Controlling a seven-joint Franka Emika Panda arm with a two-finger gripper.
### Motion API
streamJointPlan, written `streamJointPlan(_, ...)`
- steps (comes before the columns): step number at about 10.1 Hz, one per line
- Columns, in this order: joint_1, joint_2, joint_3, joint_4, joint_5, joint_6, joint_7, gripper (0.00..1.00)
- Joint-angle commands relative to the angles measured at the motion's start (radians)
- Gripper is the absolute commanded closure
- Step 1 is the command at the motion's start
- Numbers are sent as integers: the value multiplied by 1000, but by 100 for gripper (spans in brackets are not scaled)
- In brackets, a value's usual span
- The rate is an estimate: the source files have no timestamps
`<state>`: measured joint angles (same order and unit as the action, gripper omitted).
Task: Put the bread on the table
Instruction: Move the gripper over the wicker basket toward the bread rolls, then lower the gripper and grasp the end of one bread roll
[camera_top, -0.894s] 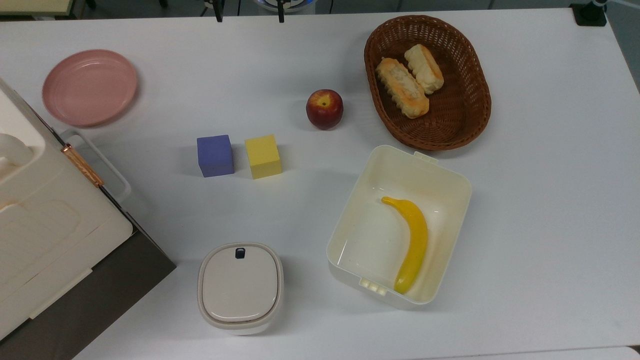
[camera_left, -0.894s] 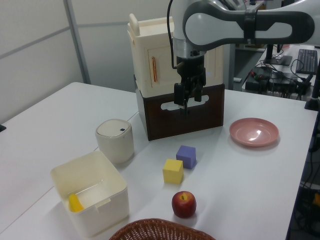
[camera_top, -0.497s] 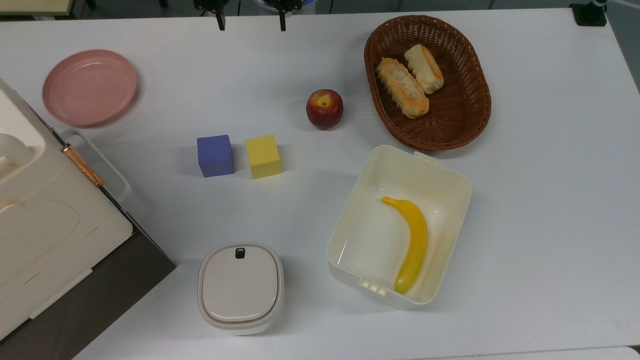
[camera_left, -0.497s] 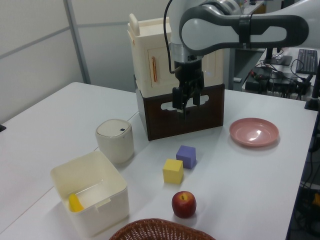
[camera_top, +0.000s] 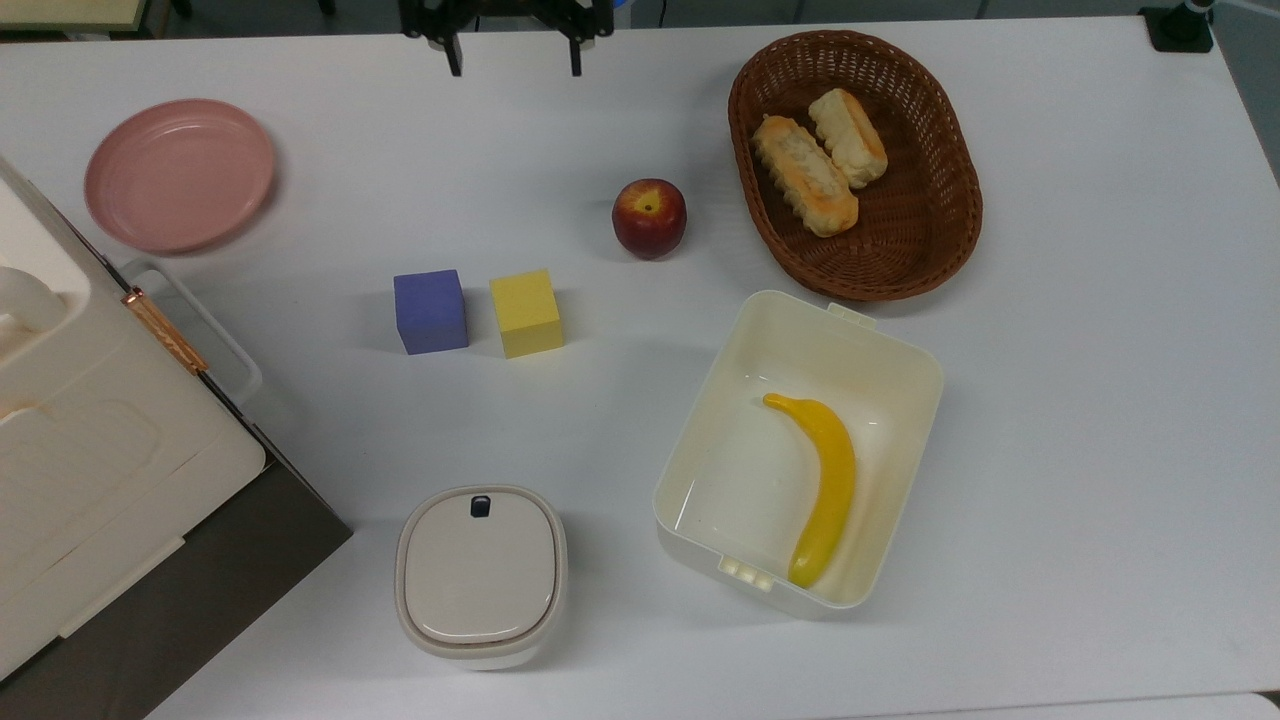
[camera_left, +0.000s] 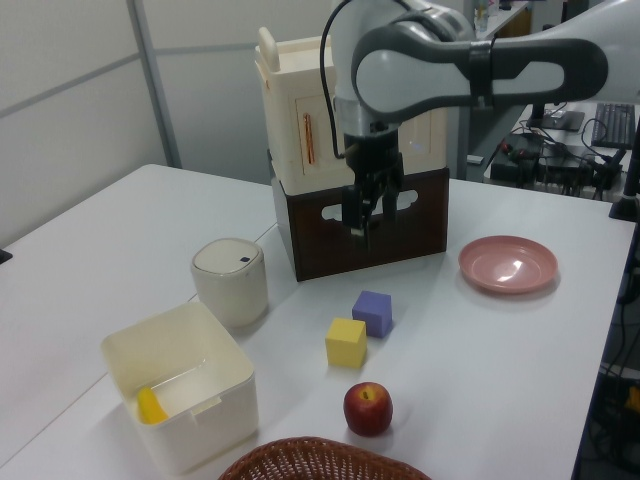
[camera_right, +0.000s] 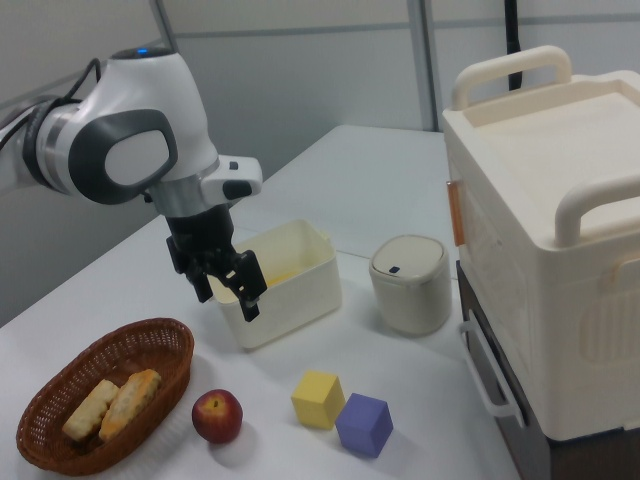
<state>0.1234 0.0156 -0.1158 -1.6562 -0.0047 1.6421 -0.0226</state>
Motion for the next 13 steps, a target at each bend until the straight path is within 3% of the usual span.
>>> streamJointPlan(1,45,-8,2,-66,15,42,-11,0)
streamJointPlan(5,246,23,4,-116,17,31,3,0)
streamJointPlan(10,530,174,2,-129,17,71,173,0)
streamJointPlan(13,642,259,4,-146,19,129,257,0)
